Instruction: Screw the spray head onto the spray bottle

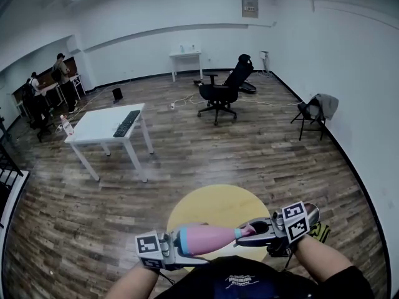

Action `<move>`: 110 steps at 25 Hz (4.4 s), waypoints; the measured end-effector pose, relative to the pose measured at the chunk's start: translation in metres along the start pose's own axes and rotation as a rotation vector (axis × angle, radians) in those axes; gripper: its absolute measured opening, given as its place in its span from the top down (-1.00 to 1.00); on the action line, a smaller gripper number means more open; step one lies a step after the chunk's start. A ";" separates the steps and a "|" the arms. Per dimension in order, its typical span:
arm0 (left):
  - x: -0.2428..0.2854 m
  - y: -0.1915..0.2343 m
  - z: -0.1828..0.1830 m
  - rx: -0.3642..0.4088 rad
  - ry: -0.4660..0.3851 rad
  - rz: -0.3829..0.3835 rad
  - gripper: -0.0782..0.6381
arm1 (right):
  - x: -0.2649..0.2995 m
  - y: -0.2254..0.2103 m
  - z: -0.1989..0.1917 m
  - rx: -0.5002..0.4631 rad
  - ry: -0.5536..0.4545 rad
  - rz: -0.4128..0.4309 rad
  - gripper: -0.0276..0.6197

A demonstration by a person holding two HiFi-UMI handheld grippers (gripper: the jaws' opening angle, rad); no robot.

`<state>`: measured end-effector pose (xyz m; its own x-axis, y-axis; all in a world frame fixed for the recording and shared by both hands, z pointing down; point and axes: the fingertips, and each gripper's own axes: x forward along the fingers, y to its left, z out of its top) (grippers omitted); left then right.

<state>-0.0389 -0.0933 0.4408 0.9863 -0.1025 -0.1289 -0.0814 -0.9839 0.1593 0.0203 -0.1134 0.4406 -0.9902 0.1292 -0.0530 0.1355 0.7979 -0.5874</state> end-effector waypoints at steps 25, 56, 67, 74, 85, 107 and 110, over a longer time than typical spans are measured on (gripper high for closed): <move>0.009 0.044 -0.031 -0.278 0.116 0.165 -0.58 | -0.019 -0.023 -0.009 -0.096 0.040 -0.153 0.44; -0.001 0.043 -0.070 -0.270 0.410 0.181 -0.59 | 0.001 -0.046 -0.041 -0.269 0.206 -0.228 0.44; -0.001 0.040 -0.053 0.088 0.428 0.223 -0.59 | -0.005 -0.049 -0.039 -0.003 0.064 -0.162 0.46; -0.029 0.073 -0.054 -0.530 0.098 0.246 -0.60 | -0.034 -0.060 -0.012 -0.041 0.009 -0.277 -0.15; 0.012 0.031 -0.056 0.103 0.416 0.203 -0.61 | -0.005 -0.037 -0.052 0.002 0.169 -0.113 0.43; -0.027 0.059 -0.092 -0.281 0.073 0.320 -0.61 | -0.026 -0.072 -0.012 -0.046 -0.067 -0.276 0.09; -0.018 0.054 -0.098 -0.211 0.139 0.312 -0.61 | -0.014 -0.070 -0.023 -0.058 -0.010 -0.252 0.09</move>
<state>-0.0473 -0.1300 0.5478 0.9302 -0.3564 0.0882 -0.3629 -0.8557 0.3689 0.0250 -0.1579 0.5010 -0.9932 -0.0837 0.0812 -0.1143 0.8364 -0.5361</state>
